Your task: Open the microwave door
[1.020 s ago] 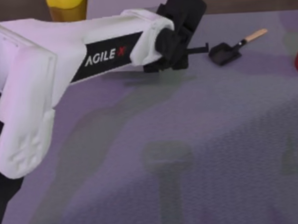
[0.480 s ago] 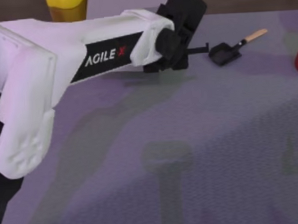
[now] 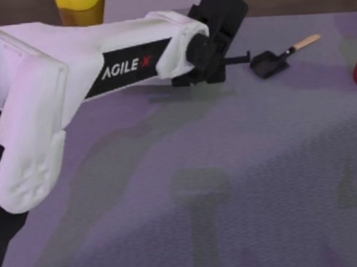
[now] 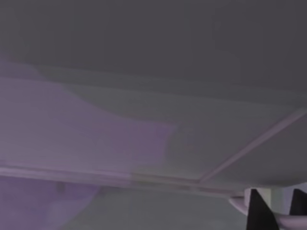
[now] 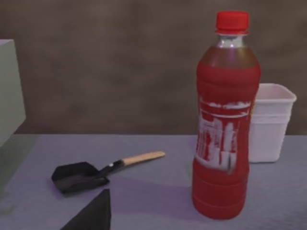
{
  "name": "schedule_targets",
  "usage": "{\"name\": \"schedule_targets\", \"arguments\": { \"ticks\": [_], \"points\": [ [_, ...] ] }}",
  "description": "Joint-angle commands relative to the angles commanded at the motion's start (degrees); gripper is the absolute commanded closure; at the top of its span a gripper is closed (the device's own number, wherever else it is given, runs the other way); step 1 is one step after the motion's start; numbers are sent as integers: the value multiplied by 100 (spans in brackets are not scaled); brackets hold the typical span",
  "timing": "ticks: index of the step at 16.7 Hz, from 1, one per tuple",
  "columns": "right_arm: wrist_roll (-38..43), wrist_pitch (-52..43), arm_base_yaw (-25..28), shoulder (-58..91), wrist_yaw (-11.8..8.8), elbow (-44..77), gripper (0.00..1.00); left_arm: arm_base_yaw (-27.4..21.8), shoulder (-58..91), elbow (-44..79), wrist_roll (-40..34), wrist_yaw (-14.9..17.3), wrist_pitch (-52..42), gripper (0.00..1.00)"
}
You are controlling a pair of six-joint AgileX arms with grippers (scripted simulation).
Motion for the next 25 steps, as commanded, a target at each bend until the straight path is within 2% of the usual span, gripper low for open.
{"name": "schedule_targets", "arguments": {
  "ticks": [12, 25],
  "points": [
    [0, 0, 0, 0, 0, 0, 0, 21, -274, -485, 294, 186, 325, 100],
    [0, 0, 0, 0, 0, 0, 0, 21, -275, -487, 295, 187, 325, 100]
  ]
}}
